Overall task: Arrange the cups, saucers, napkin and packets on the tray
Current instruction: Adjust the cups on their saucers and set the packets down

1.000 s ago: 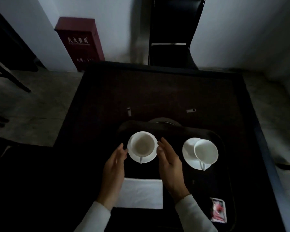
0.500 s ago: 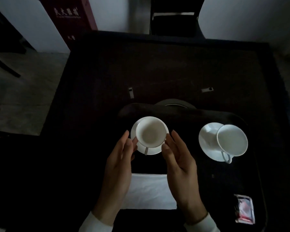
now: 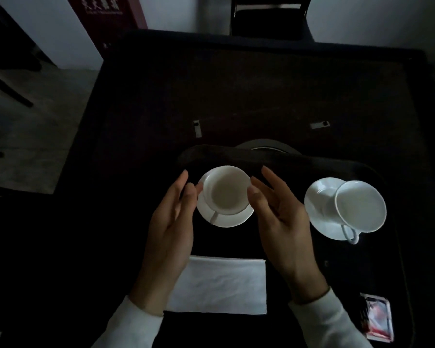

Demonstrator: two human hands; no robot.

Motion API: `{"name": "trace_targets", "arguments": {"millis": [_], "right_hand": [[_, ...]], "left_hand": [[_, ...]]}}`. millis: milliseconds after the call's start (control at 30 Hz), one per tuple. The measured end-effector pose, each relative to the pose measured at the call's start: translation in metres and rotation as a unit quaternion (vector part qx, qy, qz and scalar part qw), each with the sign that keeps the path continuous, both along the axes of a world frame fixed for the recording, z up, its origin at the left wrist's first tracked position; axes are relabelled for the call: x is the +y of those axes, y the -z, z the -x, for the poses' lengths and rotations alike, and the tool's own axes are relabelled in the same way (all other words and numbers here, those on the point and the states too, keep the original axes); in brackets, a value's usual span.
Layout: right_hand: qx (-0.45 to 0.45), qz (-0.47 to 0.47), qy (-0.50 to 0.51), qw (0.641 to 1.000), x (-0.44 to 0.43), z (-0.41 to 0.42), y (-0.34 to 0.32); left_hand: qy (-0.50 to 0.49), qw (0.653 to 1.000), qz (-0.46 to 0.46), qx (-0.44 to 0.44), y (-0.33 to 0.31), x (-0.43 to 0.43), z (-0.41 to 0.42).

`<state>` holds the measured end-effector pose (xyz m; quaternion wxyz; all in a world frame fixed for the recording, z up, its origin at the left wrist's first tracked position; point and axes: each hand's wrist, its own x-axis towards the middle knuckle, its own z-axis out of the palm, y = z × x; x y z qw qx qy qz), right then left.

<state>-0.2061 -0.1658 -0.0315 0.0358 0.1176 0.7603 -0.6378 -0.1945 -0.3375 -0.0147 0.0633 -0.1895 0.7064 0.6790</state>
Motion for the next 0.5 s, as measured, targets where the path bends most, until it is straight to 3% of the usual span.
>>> {"name": "trace_targets", "arguments": {"millis": [267,400,500], "right_hand": [[0.001,-0.049,0.013,0.999,0.003,-0.018,0.0],[0.028,-0.039,-0.001,0.999,0.006,0.006,-0.003],[0.028,-0.043,-0.059,0.997,0.004,0.041,-0.005]], "left_hand": [[0.011,1.0,0.018,0.003,-0.002,-0.004,0.013],[-0.14,0.988,0.02,0.058,-0.013,0.005,-0.014],[-0.225,0.974,-0.029,-0.009,-0.015,0.025,-0.042]]}}
